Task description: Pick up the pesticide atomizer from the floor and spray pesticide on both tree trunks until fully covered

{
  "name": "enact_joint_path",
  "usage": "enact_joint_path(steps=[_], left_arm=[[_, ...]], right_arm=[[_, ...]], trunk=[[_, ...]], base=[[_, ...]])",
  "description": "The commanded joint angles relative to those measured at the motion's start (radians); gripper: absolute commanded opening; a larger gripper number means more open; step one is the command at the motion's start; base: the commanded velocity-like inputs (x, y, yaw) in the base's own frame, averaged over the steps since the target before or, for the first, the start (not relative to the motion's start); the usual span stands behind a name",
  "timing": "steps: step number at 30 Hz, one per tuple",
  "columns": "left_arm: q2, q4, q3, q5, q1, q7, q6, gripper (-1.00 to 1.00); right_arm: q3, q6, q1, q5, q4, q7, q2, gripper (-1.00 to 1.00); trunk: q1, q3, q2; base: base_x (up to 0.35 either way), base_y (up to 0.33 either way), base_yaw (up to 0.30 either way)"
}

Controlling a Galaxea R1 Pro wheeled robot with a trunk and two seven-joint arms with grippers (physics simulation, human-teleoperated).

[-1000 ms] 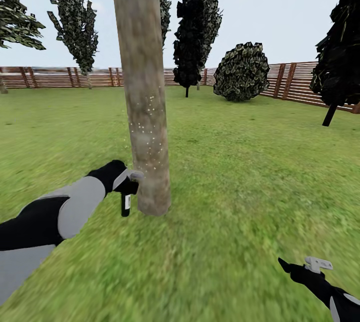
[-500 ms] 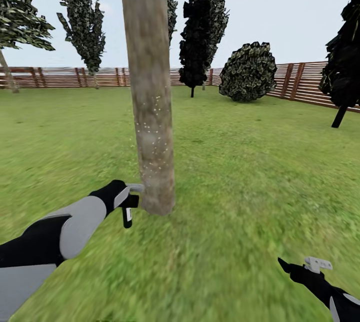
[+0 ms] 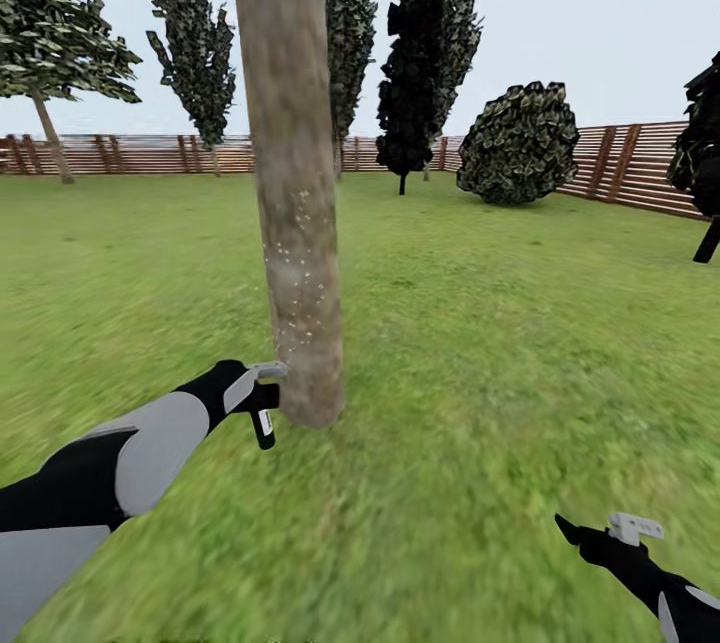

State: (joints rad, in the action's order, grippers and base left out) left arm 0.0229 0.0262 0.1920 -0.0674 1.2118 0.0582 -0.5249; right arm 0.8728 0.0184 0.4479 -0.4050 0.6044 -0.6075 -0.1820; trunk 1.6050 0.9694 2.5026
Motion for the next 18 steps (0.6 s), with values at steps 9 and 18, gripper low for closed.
enact_joint_path(steps=[9, 18], left_arm=[[0.0, -0.001, 0.0, 0.0, 0.0, 0.0, 0.0, -1.0], [0.0, 0.0, 0.0, 0.0, 0.0, 0.0, 0.0, -1.0]], right_arm=[[0.0, 0.0, 0.0, 0.0, 0.0, 0.0, 0.005, 1.0], [0.0, 0.0, 0.0, 0.0, 0.0, 0.0, 0.006, 1.0]], trunk=[[0.0, 0.0, 0.0], [0.0, 0.0, 0.0]], base=[[0.0, -0.321, 0.255], [0.0, -0.323, 0.255]])
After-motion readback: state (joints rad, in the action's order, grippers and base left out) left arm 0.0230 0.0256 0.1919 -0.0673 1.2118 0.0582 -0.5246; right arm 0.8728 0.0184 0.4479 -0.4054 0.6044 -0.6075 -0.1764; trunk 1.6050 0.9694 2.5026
